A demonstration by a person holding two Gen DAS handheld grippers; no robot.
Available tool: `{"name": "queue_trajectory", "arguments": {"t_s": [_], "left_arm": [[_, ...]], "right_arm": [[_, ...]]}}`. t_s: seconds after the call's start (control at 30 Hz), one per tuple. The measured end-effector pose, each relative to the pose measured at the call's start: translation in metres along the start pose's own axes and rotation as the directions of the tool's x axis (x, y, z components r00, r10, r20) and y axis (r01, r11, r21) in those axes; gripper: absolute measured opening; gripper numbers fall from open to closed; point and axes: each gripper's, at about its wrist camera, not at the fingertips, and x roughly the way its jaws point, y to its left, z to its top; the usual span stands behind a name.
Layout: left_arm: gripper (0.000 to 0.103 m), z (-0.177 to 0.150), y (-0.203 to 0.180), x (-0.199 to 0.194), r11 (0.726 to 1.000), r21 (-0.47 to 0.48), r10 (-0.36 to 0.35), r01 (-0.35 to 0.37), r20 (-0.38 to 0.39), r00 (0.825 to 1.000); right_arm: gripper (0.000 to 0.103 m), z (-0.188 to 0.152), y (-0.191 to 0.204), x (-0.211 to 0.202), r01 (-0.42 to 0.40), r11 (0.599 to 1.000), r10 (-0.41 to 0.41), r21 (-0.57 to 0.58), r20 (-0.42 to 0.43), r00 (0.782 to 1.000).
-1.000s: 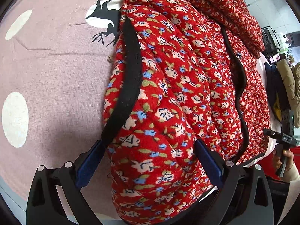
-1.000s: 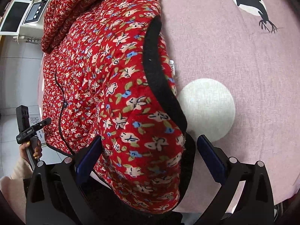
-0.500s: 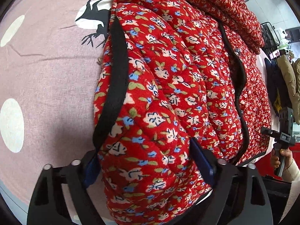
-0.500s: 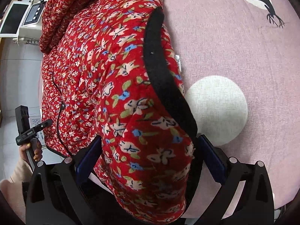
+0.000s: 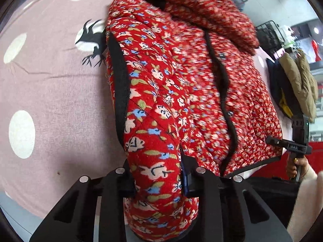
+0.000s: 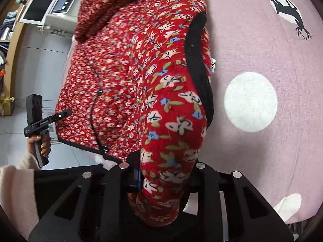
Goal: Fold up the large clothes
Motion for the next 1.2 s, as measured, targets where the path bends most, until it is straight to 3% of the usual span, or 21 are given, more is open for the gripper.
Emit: {"name": "queue_trajectory", "arguments": {"t_s": [0.17,0.27,0.4,0.5,0.67,0.8,0.93,1.03,1.1,1.2], "left_arm": [[0.027,-0.013,-0.013,-0.007,0.997,0.070,0.016,-0.015,-0.019,1.000],[0.027,-0.024,-0.010,-0.001,0.997,0.079,0.026,-0.021,-0.052,0.998],[0.027,-0.034,0.007,0.008,1.000,0.014,0.022,-0.021,-0.079,0.997],[0.029,-0.027,0.019,0.013,0.998,-0.057,0.005,-0.010,-0.078,0.997],[0.033,-0.014,0.021,0.013,0.999,-0.040,0.029,-0.033,-0.102,0.994],[0.035,-0.002,0.024,0.007,0.998,-0.061,0.024,-0.031,-0.117,0.993],[0.035,0.015,0.023,-0.013,0.999,-0.029,0.040,-0.043,-0.092,0.995],[0.035,0.042,0.017,-0.031,0.998,-0.012,0.054,-0.054,-0.029,0.998],[0.035,0.063,0.014,-0.050,0.999,-0.002,0.055,-0.055,0.042,0.998],[0.035,0.094,0.010,-0.070,0.998,-0.004,0.063,-0.063,0.129,0.990]], "right_arm": [[0.025,-0.009,0.006,-0.026,-0.053,0.998,0.053,0.019,0.000,0.999],[0.025,-0.016,0.008,-0.030,-0.041,0.999,0.042,0.022,-0.035,0.999],[0.025,-0.028,-0.003,-0.024,-0.037,0.996,0.044,0.084,-0.077,0.996],[0.026,-0.018,-0.014,-0.017,-0.053,0.987,0.066,0.154,-0.081,0.994],[0.027,-0.003,-0.009,-0.015,-0.025,0.990,0.043,0.136,-0.132,0.990],[0.028,0.007,-0.016,-0.016,-0.076,0.979,0.105,0.191,-0.144,0.984],[0.028,0.032,-0.012,-0.031,-0.160,0.968,0.182,0.194,-0.098,0.978],[0.028,0.059,-0.002,-0.047,-0.237,0.952,0.247,0.194,-0.030,0.968],[0.028,0.082,0.005,-0.059,-0.311,0.930,0.310,0.198,0.037,0.950],[0.028,0.121,0.012,-0.079,-0.434,0.879,0.410,0.195,0.153,0.899]]}}
